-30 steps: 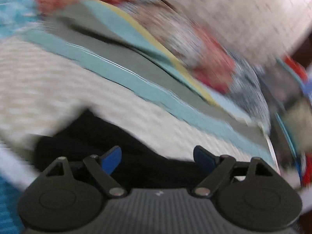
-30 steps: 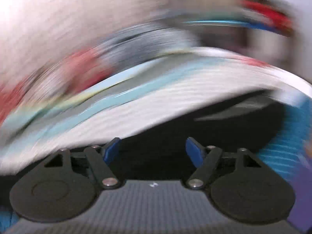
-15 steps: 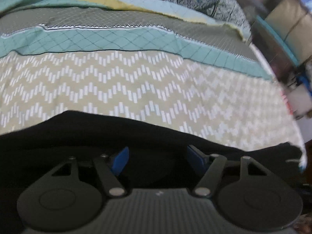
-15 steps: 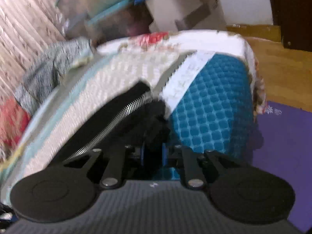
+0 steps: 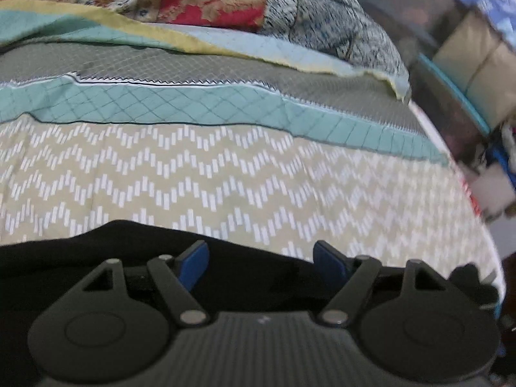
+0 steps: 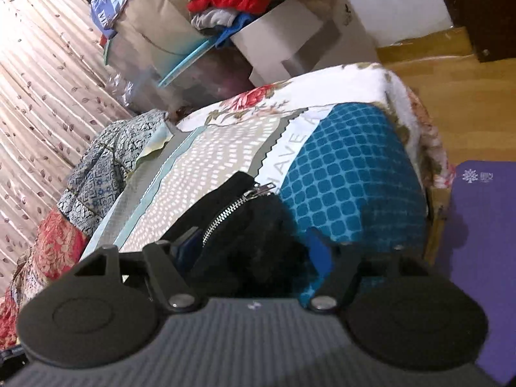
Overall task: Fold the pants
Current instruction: 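Smooth the garment flat with the left gripper while the right gripper holds the zipper edge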
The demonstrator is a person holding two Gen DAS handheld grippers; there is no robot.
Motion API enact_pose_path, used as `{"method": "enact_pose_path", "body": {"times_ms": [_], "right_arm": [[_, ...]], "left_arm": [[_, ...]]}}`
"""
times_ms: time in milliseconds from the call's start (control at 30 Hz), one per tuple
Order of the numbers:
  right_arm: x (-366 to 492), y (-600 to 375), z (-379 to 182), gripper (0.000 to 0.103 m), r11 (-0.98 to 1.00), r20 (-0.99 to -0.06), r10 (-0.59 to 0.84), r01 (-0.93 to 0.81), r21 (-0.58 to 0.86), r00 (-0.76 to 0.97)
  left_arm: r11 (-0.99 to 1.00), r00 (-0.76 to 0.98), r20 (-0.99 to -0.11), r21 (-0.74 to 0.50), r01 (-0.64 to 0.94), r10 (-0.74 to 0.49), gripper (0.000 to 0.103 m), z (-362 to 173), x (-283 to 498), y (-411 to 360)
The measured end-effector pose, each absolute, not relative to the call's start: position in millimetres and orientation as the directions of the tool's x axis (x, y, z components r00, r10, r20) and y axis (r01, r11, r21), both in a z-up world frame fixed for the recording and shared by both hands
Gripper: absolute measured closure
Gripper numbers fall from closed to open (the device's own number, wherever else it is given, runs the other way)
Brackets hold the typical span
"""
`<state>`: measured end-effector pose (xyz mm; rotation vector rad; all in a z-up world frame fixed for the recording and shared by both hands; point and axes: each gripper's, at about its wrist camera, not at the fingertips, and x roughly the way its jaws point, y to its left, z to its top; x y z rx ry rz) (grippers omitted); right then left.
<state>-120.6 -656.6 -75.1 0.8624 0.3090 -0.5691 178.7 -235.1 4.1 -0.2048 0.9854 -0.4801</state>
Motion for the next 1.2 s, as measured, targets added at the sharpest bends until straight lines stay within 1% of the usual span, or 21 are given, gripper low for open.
{"method": "enact_pose_path", "body": {"times_ms": [33,67,100,167,300,367,400,433,533,567,633,733,800,867,900,933,1000,1033,1067,1133,1200], "right_arm": [[-117.9,-657.6,-76.7,0.036,0.514,-0.490,-0.344,0.597,0.616,0.801],[-113.9,-658.9,-78.9,0.045,0.516,-0.508,-0.341,0.609,0.602,0.791],[-109.0,-659.2,-79.2,0.078,0.529,-0.524,-0.343,0.621,0.578,0.780],[-102.9,-657.3,-72.8,0.080,0.561,-0.525,-0.334,0.613,0.556,0.783],[-94.8,-640.9,-41.4,0.081,0.619,-0.389,-0.206,0.428,0.659,0.898],[-84.2,-618.7,-18.7,0.083,0.663,-0.307,-0.098,0.292,0.689,0.947],[-77.1,-603.9,-8.3,0.083,0.675,-0.259,-0.007,0.196,0.712,0.966],[-70.3,-587.7,1.2,0.083,0.690,-0.233,0.063,0.127,0.713,0.970],[-51.5,-535.9,22.8,0.084,0.750,-0.192,0.226,-0.045,0.660,0.955],[-47.1,-524.0,26.5,0.084,0.765,-0.190,0.252,-0.074,0.640,0.949],[-41.3,-517.5,29.5,0.084,0.810,-0.213,0.207,-0.045,0.585,0.955],[-34.3,-559.9,5.5,0.085,0.782,-0.285,0.072,0.123,0.611,0.956],[-34.7,-603.8,-22.4,0.086,0.751,-0.388,-0.113,0.334,0.570,0.915],[-39.9,-645.6,-49.8,0.086,0.664,-0.496,-0.265,0.530,0.527,0.827],[-43.4,-661.1,-60.9,0.085,0.623,-0.548,-0.308,0.600,0.502,0.778],[-48.0,-670.2,-68.5,0.081,0.595,-0.574,-0.314,0.628,0.502,0.756],[-62.6,-677.3,-74.8,0.075,0.547,-0.546,-0.310,0.616,0.567,0.778],[-68.5,-677.2,-74.9,0.066,0.532,-0.538,-0.314,0.614,0.583,0.783],[-73.8,-676.4,-74.8,0.062,0.526,-0.533,-0.314,0.611,0.591,0.786],[-83.8,-673.0,-75.9,0.045,0.509,-0.513,-0.298,0.589,0.628,0.805],[-93.3,-666.8,-79.2,0.037,0.487,-0.487,-0.268,0.553,0.676,0.831]], "left_arm": [[0.874,0.457,-0.747,-0.383,0.300,-0.484,0.029,4.7,177.5,-234.4],[0.874,0.455,-0.749,-0.372,0.313,-0.482,0.028,4.2,176.4,-235.9],[0.878,0.458,-0.754,-0.351,0.327,-0.472,0.028,3.1,175.3,-238.2],[0.893,0.475,-0.767,-0.291,0.343,-0.433,0.028,-2.0,172.8,-240.8],[0.941,0.494,-0.816,-0.168,0.293,-0.299,0.029,-25.3,178.6,-236.1],[0.940,0.520,-0.800,-0.152,0.304,-0.297,0.027,-27.2,177.5,-235.0],[0.942,0.522,-0.803,-0.140,0.306,-0.289,0.027,-26.6,176.9,-236.4],[0.942,0.523,-0.804,-0.130,0.308,-0.282,0.025,-26.1,176.0,-237.1],[0.944,0.518,-0.810,-0.122,0.307,-0.273,0.023,-25.7,177.2,-242.8],[0.944,0.516,-0.811,-0.128,0.303,-0.275,0.023,-24.8,176.9,-242.5],[0.944,0.512,-0.811,-0.140,0.300,-0.283,0.023,-23.9,176.9,-240.4],[0.941,0.506,-0.811,-0.151,0.304,-0.294,0.023,-25.1,177.3,-238.0],[0.940,0.507,-0.809,-0.154,0.305,-0.297,0.022,-25.6,176.9,-237.7],[0.940,0.509,-0.808,-0.151,0.307,-0.297,0.020,-26.3,176.5,-238.7],[0.939,0.510,-0.807,-0.149,0.309,-0.296,0.020,-26.6,176.2,-239.4],[0.939,0.511,-0.807,-0.147,0.310,-0.295,0.019,-26.9,175.7,-240.3],[0.939,0.511,-0.807,-0.146,0.312,-0.296,0.017,-27.2,175.7,-241.5],[0.938,0.510,-0.807,-0.147,0.313,-0.297,0.016,-27.3,175.8,-241.9],[0.939,0.510,-0.808,-0.146,0.312,-0.296,0.015,-27.3,175.9,-242.6],[0.939,0.510,-0.808,-0.144,0.313,-0.294,0.014,-27.4,175.8,-242.7],[0.938,0.510,-0.808,-0.145,0.315,-0.296,0.014,-27.3,175.9,-242.1]]}}
